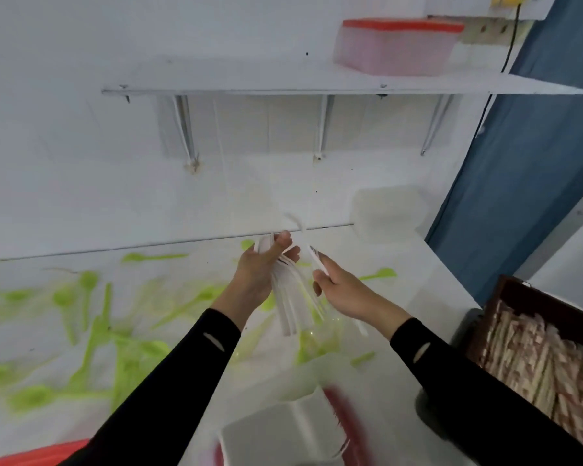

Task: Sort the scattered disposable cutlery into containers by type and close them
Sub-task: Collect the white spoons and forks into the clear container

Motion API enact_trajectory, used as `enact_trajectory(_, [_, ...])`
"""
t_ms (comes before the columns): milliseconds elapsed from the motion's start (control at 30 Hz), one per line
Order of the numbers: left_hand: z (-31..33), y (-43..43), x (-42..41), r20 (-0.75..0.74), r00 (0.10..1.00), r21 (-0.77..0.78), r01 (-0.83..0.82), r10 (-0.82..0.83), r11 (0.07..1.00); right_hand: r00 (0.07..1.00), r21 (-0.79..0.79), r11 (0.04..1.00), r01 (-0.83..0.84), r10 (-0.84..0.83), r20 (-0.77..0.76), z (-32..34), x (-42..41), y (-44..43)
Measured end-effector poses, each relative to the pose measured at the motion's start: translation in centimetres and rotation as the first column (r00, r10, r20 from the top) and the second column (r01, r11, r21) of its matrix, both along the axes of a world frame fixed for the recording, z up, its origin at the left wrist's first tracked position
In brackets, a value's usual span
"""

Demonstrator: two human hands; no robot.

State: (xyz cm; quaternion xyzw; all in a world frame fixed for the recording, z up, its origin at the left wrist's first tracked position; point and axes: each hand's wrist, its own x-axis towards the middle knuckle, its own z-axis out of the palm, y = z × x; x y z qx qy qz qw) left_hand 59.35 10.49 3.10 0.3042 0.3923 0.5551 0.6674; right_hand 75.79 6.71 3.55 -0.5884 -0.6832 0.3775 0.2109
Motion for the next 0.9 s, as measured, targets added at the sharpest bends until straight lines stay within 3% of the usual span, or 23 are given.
enact_trajectory(133, [-1.1, 0.6, 2.1, 0.007, 1.000, 0.043, -0.021, 0.020, 0.999, 0.992, -0.191, 0.973, -0.128, 0.126, -0.025, -0.6, 2.4, 0.4])
enact_trajectory(267, [-2.6, 1.0, 3.3, 0.020, 0.999, 0.035, -0.042, 0.041, 0.998, 0.970, -0.419, 0.876, -0.240, 0.196, -0.146, -1.1, 4.1, 1.2])
enact_trajectory(367, [-3.5, 1.2, 3.8, -0.034, 0.996, -0.008, -0.080, 0.080, 0.997, 0.971, -0.459, 0.856, -0.237, 0.212, -0.107, -1.8, 4.9, 1.9])
enact_trajectory(533, [-4.2, 1.6, 2.9, -0.063, 0.957, -0.068, -0.288, 0.284, 0.955, 0.993, -0.236, 0.969, -0.081, 0.058, -0.101, -3.7, 5.5, 2.6])
enact_trajectory(633, [-4.3, 1.7, 2.7, -0.072, 0.942, -0.065, -0.332, 0.327, 0.941, 0.962, -0.031, 1.000, 0.003, -0.012, -0.274, -4.3, 5.7, 3.4])
enact_trajectory(733, [-4.3, 1.6, 3.2, -0.059, 0.943, -0.052, -0.329, 0.326, 0.943, 0.903, 0.079, 0.995, 0.060, -0.020, -0.429, -4.3, 5.9, 3.4])
enact_trajectory(900, [-3.8, 1.4, 3.6, 0.104, 0.948, -0.037, -0.297, 0.299, 0.954, 0.857, 0.064, 0.992, 0.108, -0.060, -0.512, -3.3, 5.8, 3.2])
